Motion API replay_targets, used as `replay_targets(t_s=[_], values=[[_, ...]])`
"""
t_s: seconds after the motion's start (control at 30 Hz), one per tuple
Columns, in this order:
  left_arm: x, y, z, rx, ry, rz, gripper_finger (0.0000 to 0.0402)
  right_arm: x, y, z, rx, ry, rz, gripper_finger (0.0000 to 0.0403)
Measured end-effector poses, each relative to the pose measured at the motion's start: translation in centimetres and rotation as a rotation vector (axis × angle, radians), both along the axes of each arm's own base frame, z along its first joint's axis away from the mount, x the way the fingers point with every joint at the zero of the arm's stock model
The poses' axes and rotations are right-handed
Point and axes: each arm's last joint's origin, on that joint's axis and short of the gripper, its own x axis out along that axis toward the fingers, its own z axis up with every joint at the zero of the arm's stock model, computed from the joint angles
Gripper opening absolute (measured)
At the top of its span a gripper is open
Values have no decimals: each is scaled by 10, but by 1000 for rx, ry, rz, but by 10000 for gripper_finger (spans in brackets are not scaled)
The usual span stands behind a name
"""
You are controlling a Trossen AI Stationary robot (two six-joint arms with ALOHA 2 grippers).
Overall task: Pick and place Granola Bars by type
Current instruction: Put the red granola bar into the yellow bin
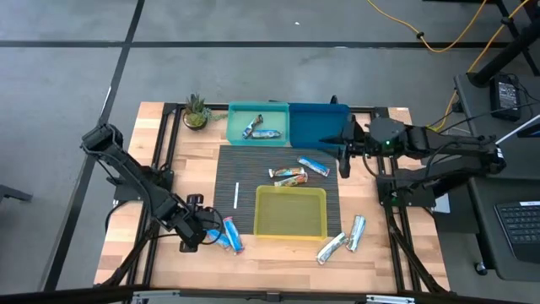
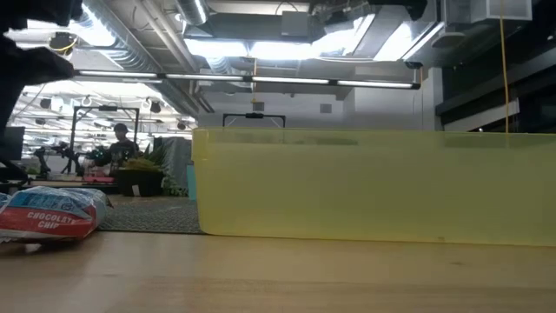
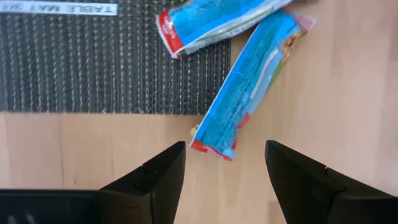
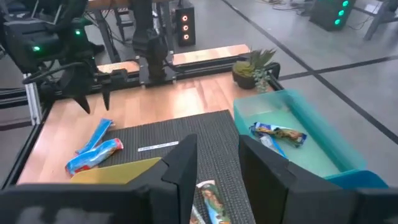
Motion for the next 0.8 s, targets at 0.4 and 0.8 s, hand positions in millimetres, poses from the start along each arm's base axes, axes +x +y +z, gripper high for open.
replay_targets(t_s=[0.4,0.8], values=[[29,-14,-39,1,-11,-67,213,9,21,-7,78,21,45,121],[41,-22,-62,-29,15,-46,209,7,34,-7,85,18,69,121]])
